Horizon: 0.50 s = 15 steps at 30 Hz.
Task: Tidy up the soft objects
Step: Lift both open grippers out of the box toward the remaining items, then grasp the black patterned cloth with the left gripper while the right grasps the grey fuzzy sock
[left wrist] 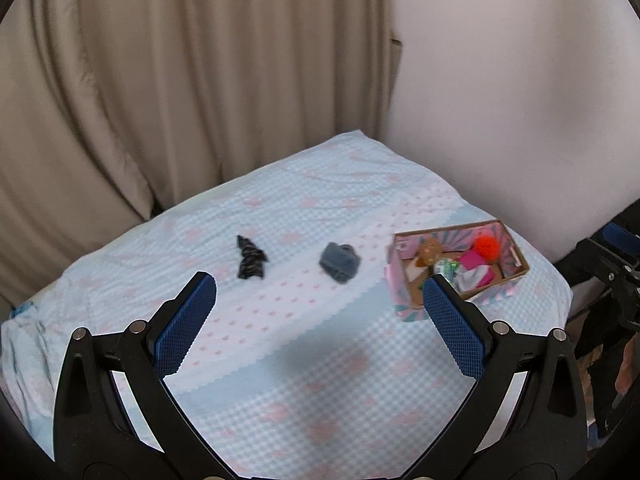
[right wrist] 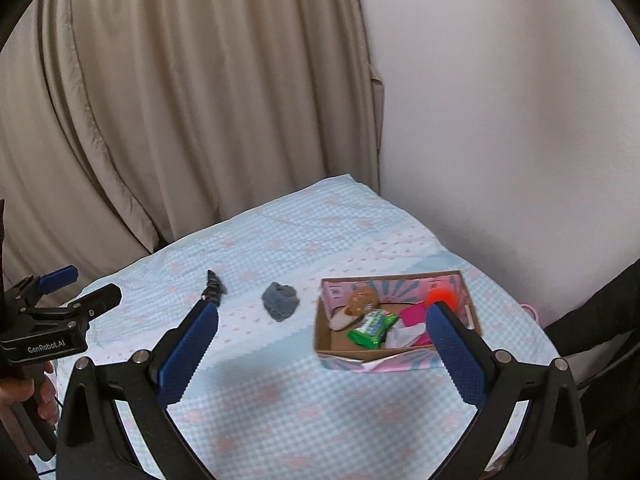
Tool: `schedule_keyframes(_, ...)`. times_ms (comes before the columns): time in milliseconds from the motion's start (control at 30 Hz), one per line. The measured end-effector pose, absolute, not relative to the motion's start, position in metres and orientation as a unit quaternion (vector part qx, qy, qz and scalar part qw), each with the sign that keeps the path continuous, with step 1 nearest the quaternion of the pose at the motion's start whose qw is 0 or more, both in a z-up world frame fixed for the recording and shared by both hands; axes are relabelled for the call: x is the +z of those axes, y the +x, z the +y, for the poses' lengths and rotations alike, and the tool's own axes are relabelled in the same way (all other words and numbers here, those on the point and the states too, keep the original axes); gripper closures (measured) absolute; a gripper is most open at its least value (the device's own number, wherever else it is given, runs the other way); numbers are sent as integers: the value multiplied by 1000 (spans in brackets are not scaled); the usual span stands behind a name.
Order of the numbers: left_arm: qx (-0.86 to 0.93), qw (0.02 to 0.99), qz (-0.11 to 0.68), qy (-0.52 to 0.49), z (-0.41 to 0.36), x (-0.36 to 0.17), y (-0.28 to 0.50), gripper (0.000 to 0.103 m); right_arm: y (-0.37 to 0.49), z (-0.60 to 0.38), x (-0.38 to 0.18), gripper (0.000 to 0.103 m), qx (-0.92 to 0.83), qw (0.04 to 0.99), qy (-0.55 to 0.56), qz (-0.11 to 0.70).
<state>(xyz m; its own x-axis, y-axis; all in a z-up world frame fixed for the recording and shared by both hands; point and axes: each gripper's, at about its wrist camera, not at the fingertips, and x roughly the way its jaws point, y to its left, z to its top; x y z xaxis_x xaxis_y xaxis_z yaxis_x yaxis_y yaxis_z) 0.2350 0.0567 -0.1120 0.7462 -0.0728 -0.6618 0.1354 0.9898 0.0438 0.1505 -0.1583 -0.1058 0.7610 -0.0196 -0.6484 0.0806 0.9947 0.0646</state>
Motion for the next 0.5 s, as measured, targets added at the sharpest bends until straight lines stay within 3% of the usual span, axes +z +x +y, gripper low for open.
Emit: schedule_keyframes(500, -18, 932, 362, -10, 153, -237, 333, 0, 245, -69, -219, 0, 43, 928, 24, 370)
